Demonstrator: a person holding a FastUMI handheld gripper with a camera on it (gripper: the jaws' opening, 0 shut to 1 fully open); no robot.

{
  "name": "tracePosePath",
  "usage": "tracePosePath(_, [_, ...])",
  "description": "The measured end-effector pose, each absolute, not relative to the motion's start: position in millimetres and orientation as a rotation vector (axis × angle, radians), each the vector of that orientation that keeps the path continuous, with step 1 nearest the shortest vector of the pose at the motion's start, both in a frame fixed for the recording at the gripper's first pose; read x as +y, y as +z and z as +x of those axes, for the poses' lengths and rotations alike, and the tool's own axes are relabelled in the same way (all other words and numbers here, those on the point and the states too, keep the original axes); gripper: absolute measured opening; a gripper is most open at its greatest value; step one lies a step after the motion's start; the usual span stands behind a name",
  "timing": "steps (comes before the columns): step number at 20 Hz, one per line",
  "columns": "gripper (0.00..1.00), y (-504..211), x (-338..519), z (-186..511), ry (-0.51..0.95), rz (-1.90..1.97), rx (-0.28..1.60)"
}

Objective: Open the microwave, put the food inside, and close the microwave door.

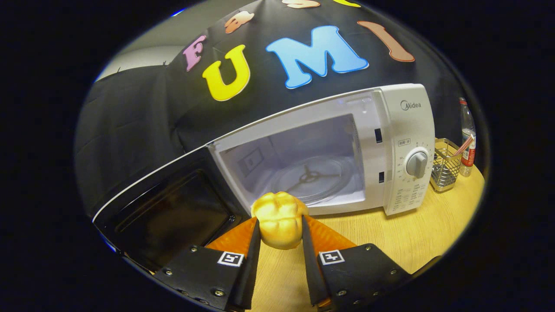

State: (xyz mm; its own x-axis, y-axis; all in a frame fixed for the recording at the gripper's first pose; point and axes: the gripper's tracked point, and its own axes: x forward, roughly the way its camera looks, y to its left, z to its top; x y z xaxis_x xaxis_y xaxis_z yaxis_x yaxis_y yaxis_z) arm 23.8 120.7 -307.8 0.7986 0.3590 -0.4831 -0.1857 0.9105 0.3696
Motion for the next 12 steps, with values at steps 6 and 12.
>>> tracePosePath(6, [0.49, -339.5, 130.6, 85.8, 0.214, 0.307, 0.594])
tracePosePath(12, [0.48, -362.8, 138.9, 135.8, 0.157, 0.272, 0.589])
